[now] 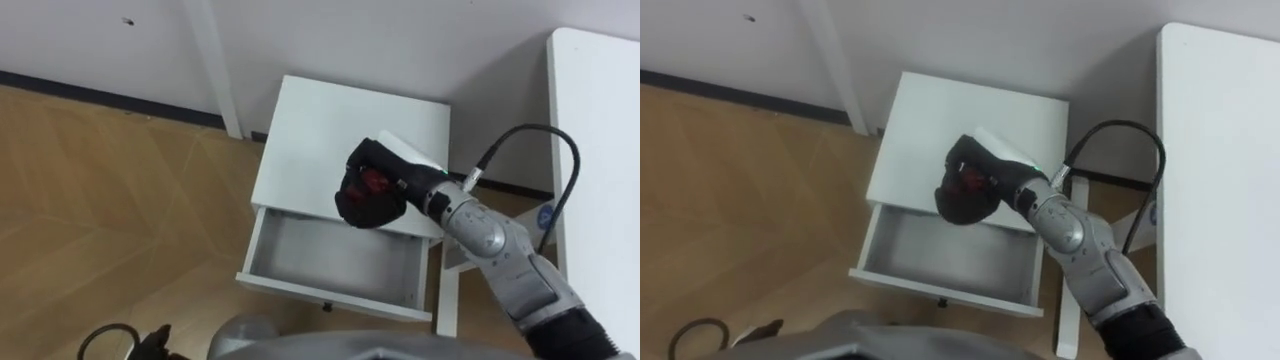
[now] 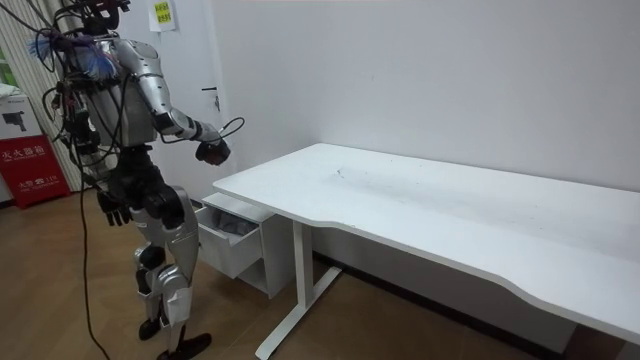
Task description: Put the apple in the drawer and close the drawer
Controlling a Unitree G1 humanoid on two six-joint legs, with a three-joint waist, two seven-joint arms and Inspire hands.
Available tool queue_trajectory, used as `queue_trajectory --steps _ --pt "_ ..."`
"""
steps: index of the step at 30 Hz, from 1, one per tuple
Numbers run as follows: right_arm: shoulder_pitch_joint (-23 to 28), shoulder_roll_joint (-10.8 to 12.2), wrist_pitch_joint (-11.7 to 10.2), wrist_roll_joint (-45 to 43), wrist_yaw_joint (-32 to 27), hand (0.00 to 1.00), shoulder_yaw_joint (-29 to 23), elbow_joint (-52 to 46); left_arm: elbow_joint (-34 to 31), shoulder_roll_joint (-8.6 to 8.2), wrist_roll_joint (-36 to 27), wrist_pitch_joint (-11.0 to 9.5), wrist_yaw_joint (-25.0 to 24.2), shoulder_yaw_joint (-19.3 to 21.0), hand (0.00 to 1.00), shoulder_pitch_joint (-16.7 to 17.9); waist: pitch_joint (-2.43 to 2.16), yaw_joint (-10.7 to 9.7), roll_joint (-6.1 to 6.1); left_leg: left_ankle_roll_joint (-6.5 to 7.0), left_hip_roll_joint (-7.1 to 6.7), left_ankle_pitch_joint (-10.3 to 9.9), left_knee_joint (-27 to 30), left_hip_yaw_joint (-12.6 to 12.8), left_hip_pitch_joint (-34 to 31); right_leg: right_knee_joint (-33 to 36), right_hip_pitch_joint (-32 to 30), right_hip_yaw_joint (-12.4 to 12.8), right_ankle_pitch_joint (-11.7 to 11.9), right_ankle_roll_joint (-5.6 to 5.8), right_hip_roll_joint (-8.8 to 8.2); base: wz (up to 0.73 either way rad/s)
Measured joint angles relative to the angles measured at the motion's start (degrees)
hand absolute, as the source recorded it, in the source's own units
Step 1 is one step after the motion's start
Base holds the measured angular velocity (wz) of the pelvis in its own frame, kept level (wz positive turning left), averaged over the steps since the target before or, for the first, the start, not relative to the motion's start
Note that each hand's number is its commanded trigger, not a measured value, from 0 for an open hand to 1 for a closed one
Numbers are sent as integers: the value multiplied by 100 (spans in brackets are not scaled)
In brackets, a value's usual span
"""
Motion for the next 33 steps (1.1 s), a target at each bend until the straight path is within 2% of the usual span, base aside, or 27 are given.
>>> queue_trajectory --steps 11,14,20,23,26,30,33 --pt "194 25 15 -34 182 0 5 271 37 0 2 8 61 -64 0 -17 19 -62 32 0 -1 0 5 12 -52 0 -18 -11 0 0 2 0" --pt "220 31 15 -116 218 0 4 273 44 0 2 10 52 -63 0 -38 11 -61 54 1 1 0 21 13 -56 2 -17 -9 0 0 4 0" --pt "231 101 9 -255 232 0 1 478 41 -62 -7 9 32 -61 0 -40 -17 -60 159 1 6 -1 71 12 -58 2 -10 -14 0 0 -2 0" --pt "231 101 10 -256 235 0 -1 489 41 -100 -3 8 -42 -58 0 -44 -1 -62 223 1 10 -1 82 16 -58 2 -4 -14 0 0 -2 0" --pt "233 103 9 -313 278 0 -1 574 42 -106 7 8 -69 -52 0 -65 -4 -59 258 2 11 1 64 18 -56 6 13 -6 0 1 3 0" --pt "253 126 16 -390 284 0 -3 674 35 -112 10 18 -70 -48 0 -74 -14 -57 224 2 10 1 56 23 -70 7 -7 6 0 0 7 0" --pt "253 130 15 -384 283 0 -21 673 35 -115 9 27 -65 -46 0 -60 -50 -76 167 3 4 2 75 23 -51 7 -11 11 0 0 6 0"
